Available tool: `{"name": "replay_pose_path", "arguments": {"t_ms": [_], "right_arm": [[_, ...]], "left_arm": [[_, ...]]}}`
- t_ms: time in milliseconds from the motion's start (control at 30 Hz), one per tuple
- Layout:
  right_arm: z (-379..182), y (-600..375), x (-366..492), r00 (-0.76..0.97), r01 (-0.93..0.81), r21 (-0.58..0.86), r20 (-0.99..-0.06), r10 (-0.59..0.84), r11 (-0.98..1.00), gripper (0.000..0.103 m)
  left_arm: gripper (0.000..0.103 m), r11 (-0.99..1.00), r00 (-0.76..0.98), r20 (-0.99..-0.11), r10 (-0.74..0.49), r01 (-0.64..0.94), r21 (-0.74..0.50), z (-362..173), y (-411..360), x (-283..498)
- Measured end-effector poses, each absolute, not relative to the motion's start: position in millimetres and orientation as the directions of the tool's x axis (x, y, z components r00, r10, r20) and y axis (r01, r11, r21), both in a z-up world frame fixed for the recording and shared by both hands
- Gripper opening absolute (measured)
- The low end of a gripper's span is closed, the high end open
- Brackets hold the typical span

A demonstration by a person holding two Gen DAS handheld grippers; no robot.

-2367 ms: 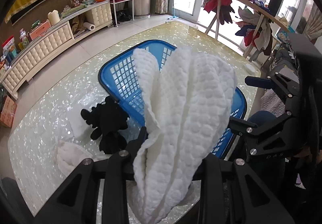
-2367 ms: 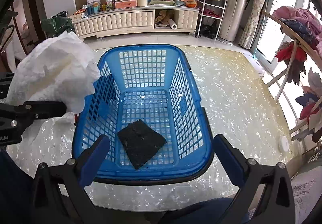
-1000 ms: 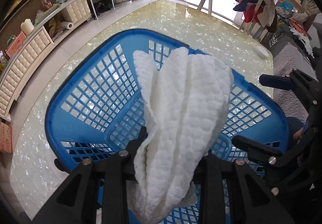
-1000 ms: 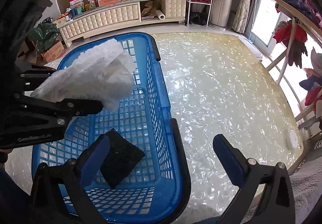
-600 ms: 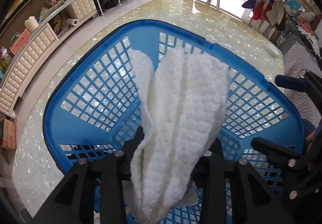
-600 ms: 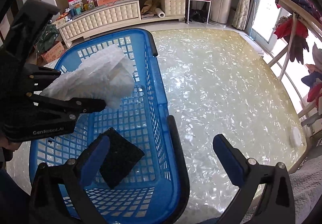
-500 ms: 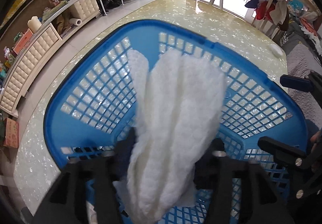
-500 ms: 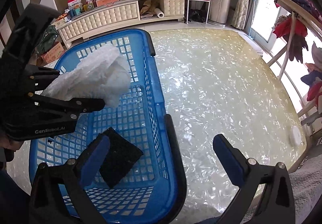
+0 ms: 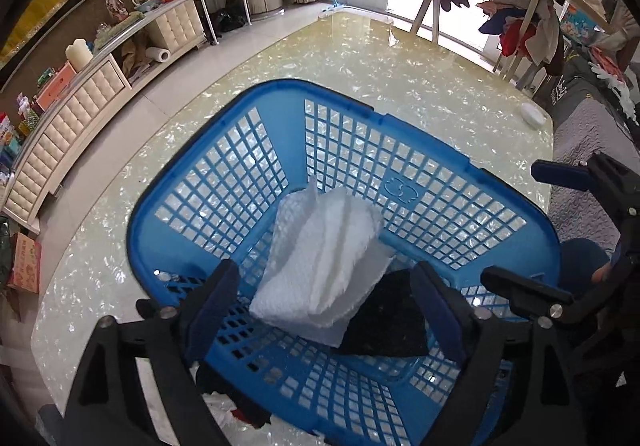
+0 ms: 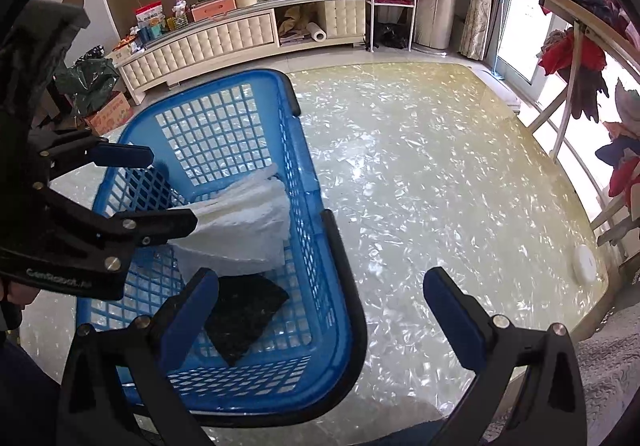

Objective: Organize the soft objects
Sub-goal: 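Withdraw both tools from the basket toward the remaining cloths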

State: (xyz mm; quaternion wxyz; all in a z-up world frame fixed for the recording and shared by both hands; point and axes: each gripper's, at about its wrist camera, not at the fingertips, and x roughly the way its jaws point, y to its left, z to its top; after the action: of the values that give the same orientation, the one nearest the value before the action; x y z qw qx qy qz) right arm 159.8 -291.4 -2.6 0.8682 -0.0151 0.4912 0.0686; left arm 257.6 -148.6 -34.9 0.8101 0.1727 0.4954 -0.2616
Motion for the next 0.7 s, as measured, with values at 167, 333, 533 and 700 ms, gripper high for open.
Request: {"name": "replay_pose_path", "arguments": {"t_ms": [167, 333, 533, 700], "right_arm": [[8.7, -288.5, 153.7, 0.527, -0.144, 0.034, -0.843, 0.106, 0.989, 0.103], [17.7, -282.2, 145.4, 0.541, -0.155, 0.027, -0.834, 0.107, 0.988, 0.103], [28.7, -272.3, 128.9, 0.553, -0.169, 0.021, -0.826, 0.113, 0.985, 0.103], [33.7, -262.9, 121.3, 0.558, -0.174, 0.010, -0.823, 0.107, 0.985, 0.103]], "left_arm": [[0.087, 0.807, 0.369, -0.891, -0.265, 0.591, 0.005, -23.7, -145.2, 244.5], [0.099, 0.820, 0.397, -0.879, -0.265, 0.572, 0.011, -11.2, -130.7, 226.7], [0.102, 0.841, 0.429, -0.862, -0.271, 0.541, 0.005, 1.6, -110.5, 209.8], [0.102, 0.844, 0.452, -0.846, -0.284, 0.536, 0.003, 12.6, -92.3, 188.2]]}}
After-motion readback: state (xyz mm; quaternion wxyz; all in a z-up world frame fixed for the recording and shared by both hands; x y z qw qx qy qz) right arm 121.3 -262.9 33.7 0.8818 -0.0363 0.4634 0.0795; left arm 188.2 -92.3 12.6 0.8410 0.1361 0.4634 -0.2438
